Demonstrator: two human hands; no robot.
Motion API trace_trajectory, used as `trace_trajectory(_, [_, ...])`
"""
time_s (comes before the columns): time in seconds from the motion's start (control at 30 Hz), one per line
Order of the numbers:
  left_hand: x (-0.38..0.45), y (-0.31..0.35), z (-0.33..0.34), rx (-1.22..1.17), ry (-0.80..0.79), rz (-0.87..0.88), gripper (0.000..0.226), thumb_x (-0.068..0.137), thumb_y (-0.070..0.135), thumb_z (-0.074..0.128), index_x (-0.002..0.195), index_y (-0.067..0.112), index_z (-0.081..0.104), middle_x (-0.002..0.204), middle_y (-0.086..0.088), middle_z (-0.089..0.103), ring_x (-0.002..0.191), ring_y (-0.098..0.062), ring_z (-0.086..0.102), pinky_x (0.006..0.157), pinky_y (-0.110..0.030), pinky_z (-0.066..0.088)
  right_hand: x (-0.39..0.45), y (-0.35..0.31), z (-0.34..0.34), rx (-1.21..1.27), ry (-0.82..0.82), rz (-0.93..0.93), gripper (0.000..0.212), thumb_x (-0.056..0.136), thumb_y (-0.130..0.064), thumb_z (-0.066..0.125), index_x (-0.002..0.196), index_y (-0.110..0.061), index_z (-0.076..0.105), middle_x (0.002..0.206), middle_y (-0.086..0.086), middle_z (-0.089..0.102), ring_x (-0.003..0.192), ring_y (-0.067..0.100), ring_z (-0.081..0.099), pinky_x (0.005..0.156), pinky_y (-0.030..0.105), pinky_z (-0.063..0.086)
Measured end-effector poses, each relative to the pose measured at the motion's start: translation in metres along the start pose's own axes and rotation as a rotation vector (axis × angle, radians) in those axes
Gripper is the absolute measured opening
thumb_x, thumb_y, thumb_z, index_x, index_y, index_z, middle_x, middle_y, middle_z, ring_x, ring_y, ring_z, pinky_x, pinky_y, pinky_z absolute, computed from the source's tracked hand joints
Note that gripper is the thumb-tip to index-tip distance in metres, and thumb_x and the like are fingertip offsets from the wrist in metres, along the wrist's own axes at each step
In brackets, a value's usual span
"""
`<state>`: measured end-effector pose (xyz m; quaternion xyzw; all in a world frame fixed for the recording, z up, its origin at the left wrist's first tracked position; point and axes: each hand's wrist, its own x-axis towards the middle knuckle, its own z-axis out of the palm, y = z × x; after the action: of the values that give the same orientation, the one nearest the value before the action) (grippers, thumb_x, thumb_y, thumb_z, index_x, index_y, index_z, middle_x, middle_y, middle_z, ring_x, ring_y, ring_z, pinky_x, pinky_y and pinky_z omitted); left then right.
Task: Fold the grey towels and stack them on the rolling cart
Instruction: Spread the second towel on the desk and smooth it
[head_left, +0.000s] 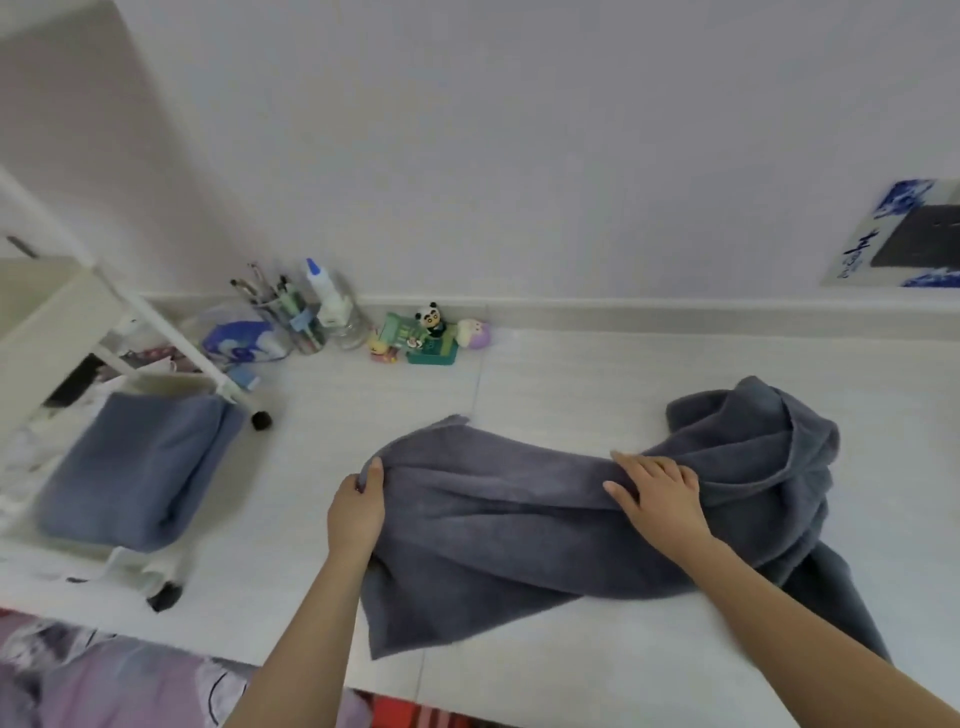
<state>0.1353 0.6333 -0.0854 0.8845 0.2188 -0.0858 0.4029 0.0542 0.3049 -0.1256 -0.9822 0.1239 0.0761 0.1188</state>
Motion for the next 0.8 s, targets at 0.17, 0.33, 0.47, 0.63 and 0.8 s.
trace_trajectory(0.17, [0.011, -0.017, -0.01, -0.045, 0.023, 0.033, 0.052, 0.1, 0.047, 0.03, 0.101, 0.005, 0.061, 0.102, -0.013, 0.062, 0.094, -0.028, 0.056, 0.085, -0.037, 0.043, 0.021, -0.008, 0.001, -0.056, -0.055, -0.015, 0.032, 0.094, -0.051, 0.04, 0.112, -0.032, 0.059, 0.112, -0.005, 0.06, 0.108, 0.019, 0.05, 0.09, 0.033, 0.031])
trace_trajectory(0.33, [0.018, -0.027, -0.025, -0.084, 0.109, 0.058, 0.045, 0.103, 0.036, 0.033, 0.114, 0.004, 0.062, 0.118, -0.016, 0.063, 0.108, -0.03, 0.055, 0.086, -0.029, 0.037, 0.027, -0.02, -0.018, 0.357, -0.172, -0.068, 0.012, 0.089, -0.038, 0.06, 0.078, -0.034, 0.062, 0.07, -0.014, 0.063, 0.076, 0.014, 0.061, 0.068, 0.025, 0.043])
trace_trajectory(0.47, [0.034, -0.034, -0.044, -0.013, 0.167, 0.114, 0.043, 0.103, 0.034, 0.032, 0.109, 0.006, 0.063, 0.112, -0.015, 0.065, 0.101, -0.03, 0.057, 0.081, -0.027, 0.036, 0.045, -0.035, -0.064, 0.458, -0.566, -0.109, 0.017, 0.088, -0.038, 0.062, 0.08, -0.026, 0.071, 0.08, -0.014, 0.069, 0.083, 0.003, 0.062, 0.074, 0.017, 0.043])
trace_trajectory(0.63, [0.062, -0.026, -0.071, 0.085, 0.282, 0.151, 0.042, 0.102, 0.038, 0.029, 0.111, 0.012, 0.061, 0.111, -0.012, 0.063, 0.102, -0.032, 0.055, 0.078, -0.033, 0.039, 0.09, -0.063, -0.104, 0.588, -0.215, -0.056, 0.017, 0.087, -0.033, 0.064, 0.076, -0.021, 0.07, 0.084, 0.002, 0.07, 0.085, 0.021, 0.061, 0.077, 0.03, 0.042])
trace_trajectory(0.8, [0.064, -0.022, -0.041, 0.225, 0.307, 0.21, 0.055, 0.099, 0.04, 0.036, 0.148, 0.017, 0.026, 0.155, -0.015, 0.016, 0.141, -0.033, 0.018, 0.114, -0.047, 0.013, 0.097, -0.114, -0.051, 0.15, 0.291, -0.096, 0.034, 0.091, -0.03, 0.057, 0.124, -0.023, 0.058, 0.128, 0.008, 0.052, 0.118, 0.035, 0.04, 0.098, 0.044, 0.026])
